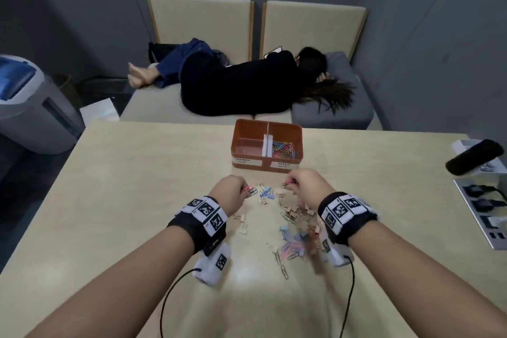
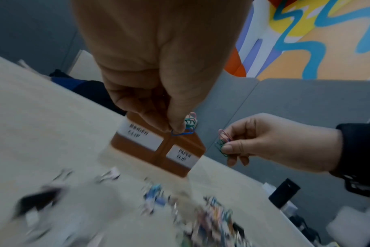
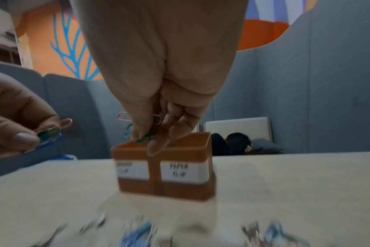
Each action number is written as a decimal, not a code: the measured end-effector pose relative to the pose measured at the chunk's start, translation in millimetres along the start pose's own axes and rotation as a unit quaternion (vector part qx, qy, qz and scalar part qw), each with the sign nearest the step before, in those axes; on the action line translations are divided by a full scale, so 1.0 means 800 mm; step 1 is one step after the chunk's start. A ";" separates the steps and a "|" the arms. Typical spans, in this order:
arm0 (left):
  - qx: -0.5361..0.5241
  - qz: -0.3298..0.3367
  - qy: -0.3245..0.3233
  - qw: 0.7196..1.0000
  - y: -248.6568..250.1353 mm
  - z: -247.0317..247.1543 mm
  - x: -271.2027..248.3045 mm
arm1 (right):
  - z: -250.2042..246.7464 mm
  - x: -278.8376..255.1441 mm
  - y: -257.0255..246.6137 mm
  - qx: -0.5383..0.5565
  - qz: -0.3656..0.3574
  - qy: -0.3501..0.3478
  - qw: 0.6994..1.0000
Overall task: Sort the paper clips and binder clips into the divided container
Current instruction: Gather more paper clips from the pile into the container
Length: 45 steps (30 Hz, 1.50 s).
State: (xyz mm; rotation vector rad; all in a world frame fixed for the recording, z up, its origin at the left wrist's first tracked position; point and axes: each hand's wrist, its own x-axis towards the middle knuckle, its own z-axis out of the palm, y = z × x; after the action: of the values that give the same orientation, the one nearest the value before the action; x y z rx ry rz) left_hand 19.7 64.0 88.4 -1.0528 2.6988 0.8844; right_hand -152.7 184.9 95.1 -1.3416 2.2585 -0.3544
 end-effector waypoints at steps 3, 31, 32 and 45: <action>-0.009 0.016 0.031 0.999 0.028 -0.026 0.050 | -0.037 0.043 0.008 0.025 0.017 0.056 0.998; -0.048 0.109 0.018 0.993 0.011 0.045 0.084 | 0.017 0.038 0.082 0.085 -0.052 0.113 0.989; -0.042 0.108 0.003 0.993 0.006 0.053 0.070 | 0.023 0.026 0.082 0.091 -0.049 0.116 0.988; 0.052 0.052 -0.216 0.974 0.003 0.173 -0.043 | 0.129 -0.118 0.115 0.075 0.045 -0.156 0.984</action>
State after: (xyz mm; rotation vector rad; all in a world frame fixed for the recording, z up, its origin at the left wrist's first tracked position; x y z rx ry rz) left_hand 29.9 162.7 -14.0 -0.6149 2.4145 0.8580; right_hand -129.6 314.4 -8.4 -1.1282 1.9820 -0.2566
